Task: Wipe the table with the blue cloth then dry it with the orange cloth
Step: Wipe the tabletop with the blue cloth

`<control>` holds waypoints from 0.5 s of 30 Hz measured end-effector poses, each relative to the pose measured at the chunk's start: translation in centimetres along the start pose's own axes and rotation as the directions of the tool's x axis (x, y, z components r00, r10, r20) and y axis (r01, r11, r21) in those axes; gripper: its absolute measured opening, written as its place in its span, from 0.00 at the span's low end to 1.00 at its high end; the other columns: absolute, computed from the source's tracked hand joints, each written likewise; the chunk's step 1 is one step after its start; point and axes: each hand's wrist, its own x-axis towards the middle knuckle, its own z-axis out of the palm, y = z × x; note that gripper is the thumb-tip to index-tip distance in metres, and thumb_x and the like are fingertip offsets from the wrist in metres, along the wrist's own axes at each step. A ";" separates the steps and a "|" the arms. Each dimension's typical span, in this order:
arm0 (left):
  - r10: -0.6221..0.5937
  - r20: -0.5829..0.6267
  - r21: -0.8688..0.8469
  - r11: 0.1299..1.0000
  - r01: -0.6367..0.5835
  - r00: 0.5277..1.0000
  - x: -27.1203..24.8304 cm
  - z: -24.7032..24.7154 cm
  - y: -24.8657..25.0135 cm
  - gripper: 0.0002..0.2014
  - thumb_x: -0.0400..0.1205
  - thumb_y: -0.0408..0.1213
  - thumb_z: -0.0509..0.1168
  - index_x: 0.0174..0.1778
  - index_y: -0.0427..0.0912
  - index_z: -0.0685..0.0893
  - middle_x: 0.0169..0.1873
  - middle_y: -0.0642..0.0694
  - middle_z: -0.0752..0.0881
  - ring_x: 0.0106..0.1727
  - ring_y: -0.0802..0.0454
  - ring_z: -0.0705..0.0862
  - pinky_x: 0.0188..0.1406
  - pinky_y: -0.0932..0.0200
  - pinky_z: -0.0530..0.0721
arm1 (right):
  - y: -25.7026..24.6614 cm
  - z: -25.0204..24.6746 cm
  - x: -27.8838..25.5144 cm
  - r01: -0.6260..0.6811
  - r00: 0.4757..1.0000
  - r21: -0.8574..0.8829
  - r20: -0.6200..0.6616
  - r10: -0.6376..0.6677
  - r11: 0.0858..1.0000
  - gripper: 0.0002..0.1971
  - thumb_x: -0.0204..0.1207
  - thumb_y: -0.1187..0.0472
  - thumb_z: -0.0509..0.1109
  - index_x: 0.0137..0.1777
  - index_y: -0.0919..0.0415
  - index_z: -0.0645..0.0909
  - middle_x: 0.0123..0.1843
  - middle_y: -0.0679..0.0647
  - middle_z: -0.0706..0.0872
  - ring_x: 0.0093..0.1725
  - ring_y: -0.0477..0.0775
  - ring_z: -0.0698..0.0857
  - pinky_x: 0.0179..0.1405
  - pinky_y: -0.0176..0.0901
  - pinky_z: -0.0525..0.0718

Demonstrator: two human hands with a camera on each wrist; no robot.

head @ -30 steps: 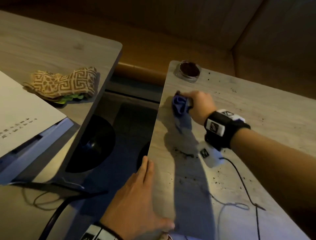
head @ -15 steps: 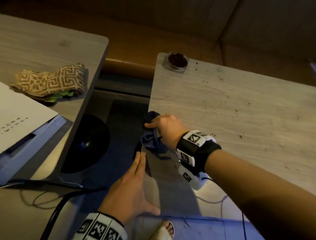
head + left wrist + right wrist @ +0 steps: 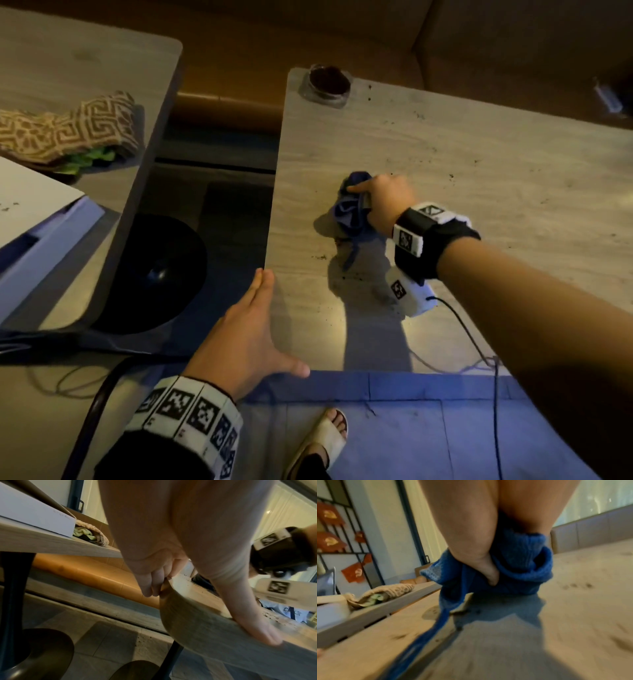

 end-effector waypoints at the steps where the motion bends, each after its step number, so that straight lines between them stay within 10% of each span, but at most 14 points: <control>1: 0.000 -0.006 -0.005 1.000 0.000 1.000 0.0 0.0 0.0 0.78 0.56 0.58 0.87 0.87 0.52 0.32 0.86 0.61 0.36 0.88 0.50 0.50 0.86 0.44 0.58 | 0.2 0.9 -1.4 0.028 0.999 0.016 -0.018 -0.027 0.999 0.29 0.77 0.73 0.63 0.75 0.46 0.74 0.67 0.60 0.81 0.60 0.64 0.83 0.48 0.45 0.79; 7: 0.018 -0.001 -0.013 1.000 -0.018 1.000 -0.4 -0.3 0.2 0.78 0.55 0.58 0.87 0.87 0.52 0.33 0.87 0.59 0.40 0.87 0.48 0.54 0.84 0.38 0.61 | 0.5 4.0 -11.3 0.104 0.994 0.127 -0.051 -0.098 0.987 0.33 0.72 0.76 0.67 0.74 0.47 0.74 0.72 0.53 0.79 0.72 0.56 0.75 0.70 0.48 0.75; 15: 0.073 -0.021 0.003 0.997 -0.073 0.997 -0.9 -0.2 0.0 0.75 0.57 0.58 0.86 0.88 0.49 0.36 0.88 0.53 0.45 0.86 0.47 0.54 0.85 0.39 0.59 | -0.7 7.3 -19.5 0.100 0.995 0.173 0.004 -0.103 0.980 0.33 0.70 0.74 0.69 0.72 0.45 0.77 0.70 0.50 0.81 0.64 0.60 0.77 0.60 0.55 0.80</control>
